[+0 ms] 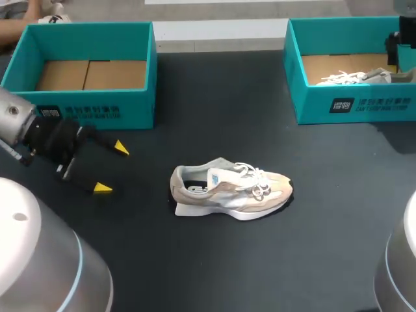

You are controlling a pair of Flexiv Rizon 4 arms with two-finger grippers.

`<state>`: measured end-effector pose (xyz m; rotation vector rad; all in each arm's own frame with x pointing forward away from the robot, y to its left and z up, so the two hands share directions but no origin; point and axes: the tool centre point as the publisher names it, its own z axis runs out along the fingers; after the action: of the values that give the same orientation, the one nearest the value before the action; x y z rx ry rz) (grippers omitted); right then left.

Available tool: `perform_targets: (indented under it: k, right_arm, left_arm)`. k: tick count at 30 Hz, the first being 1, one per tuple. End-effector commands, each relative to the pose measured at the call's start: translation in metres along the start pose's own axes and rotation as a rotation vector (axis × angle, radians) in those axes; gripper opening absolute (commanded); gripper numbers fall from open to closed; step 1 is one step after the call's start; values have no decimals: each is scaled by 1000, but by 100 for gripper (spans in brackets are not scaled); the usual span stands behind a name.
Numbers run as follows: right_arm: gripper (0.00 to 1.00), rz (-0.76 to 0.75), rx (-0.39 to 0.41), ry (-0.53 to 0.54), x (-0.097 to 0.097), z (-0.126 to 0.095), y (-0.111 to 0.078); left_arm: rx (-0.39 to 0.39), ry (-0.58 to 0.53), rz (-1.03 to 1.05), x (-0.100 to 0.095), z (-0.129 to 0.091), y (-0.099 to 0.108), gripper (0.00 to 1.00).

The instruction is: Take the shoe out of the shoebox, open the shoe tongue, remove and reinsert the insole, then place the shoe into the shoebox

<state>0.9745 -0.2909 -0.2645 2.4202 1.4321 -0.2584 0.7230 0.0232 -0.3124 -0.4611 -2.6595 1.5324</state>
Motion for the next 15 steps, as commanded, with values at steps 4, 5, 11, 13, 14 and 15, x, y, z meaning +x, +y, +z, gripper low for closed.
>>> perform_targets:
  k: [4,5,11,13,14,15]
  right_arm:
    - [100,1,-2,2,0,0,-1]
    - [100,1,-2,2,0,0,-1]
    - [100,1,-2,2,0,0,-1]
    - [100,1,-2,2,0,0,-1]
    - [100,1,-2,2,0,0,-1]
    - [100,1,-2,2,0,0,-1]
  left_arm:
    - [117,-111,-112,5,23,21,100]
    - [110,-120,-128,5,24,24,100]
    - [106,-168,-168,5,31,32,100]
    - [94,-186,-166,5,33,36,100]
    - [97,-193,-180,6,34,38,100]
    - [97,-190,-179,6,35,39,100]
